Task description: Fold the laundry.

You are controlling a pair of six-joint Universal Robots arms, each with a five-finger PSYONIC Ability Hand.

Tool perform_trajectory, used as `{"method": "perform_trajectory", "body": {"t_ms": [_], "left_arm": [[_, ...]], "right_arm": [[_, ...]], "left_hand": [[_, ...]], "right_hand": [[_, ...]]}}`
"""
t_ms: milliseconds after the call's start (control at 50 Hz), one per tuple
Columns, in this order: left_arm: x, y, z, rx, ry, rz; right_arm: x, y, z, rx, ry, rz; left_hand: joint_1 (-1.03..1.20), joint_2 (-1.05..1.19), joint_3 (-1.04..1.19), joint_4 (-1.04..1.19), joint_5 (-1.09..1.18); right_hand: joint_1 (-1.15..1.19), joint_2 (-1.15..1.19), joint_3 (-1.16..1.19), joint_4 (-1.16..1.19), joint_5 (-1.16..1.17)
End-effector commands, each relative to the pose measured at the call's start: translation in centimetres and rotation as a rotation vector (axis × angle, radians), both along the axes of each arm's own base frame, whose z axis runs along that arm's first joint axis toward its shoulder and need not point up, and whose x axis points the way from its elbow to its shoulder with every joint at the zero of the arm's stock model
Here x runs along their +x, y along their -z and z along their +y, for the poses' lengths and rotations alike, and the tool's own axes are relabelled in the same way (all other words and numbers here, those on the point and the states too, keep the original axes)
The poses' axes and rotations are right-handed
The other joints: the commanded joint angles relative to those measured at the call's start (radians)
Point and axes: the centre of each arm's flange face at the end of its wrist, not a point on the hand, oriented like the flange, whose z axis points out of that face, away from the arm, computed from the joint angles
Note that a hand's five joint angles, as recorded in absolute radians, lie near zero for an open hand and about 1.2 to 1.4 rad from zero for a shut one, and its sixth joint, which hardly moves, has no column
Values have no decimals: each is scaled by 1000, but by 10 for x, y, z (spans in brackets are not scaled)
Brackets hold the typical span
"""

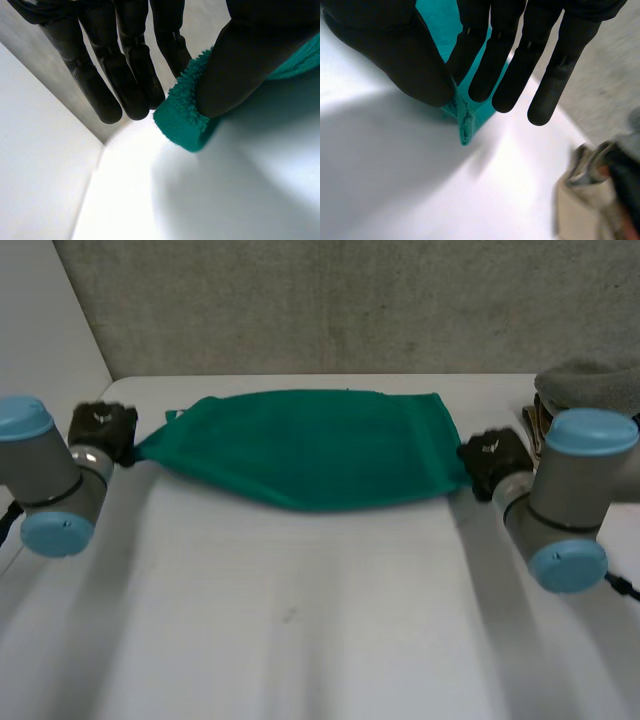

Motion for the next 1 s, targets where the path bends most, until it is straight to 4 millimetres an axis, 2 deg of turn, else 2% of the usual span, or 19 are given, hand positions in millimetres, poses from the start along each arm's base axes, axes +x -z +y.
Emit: {"method": "perform_trajectory", "body": {"t_ms": [20,60,140,260,340,540,600,760,860,1000], "left_arm": [[13,8,30,157,23,-141],[18,-2,38,197,38,-159],[21,-19,45,229,54,-170],[21,-48,43,212,57,-152],[18,-57,38,207,56,-125],[11,-38,25,253,39,-103],[11,-34,31,308,29,-110],[20,-44,55,387,30,-84],[23,-27,80,471,84,-59],[27,5,82,409,148,-106]], "right_arm": [[-5,11,19,62,-28,22],[-5,6,23,56,-38,18],[-4,-4,26,36,-50,14],[-3,-8,27,27,-55,12],[-2,-7,28,29,-58,12],[-4,-3,29,38,-58,32],[-7,-3,28,36,-52,37],[-11,-2,23,33,-43,40],[-10,2,23,40,-50,49],[-7,7,26,48,-61,62]], "left_hand": [[-65,-98,-98,-104,-77],[-262,-295,-294,-300,-273],[-505,-539,-538,-544,-517],[-583,-616,-615,-621,-594],[-577,-610,-609,-615,-588],[-583,-616,-615,-621,-594],[-580,-613,-612,-618,-591],[-580,-613,-612,-618,-591],[-588,-622,-621,-627,-600],[-627,-660,-659,-665,-638]], "right_hand": [[261,218,207,200,203],[261,218,207,200,203],[261,218,207,200,203],[261,218,207,200,203],[261,218,207,200,203],[261,218,207,200,203],[261,218,207,200,203],[261,218,207,200,203],[261,218,207,200,203],[261,218,207,200,203]]}}
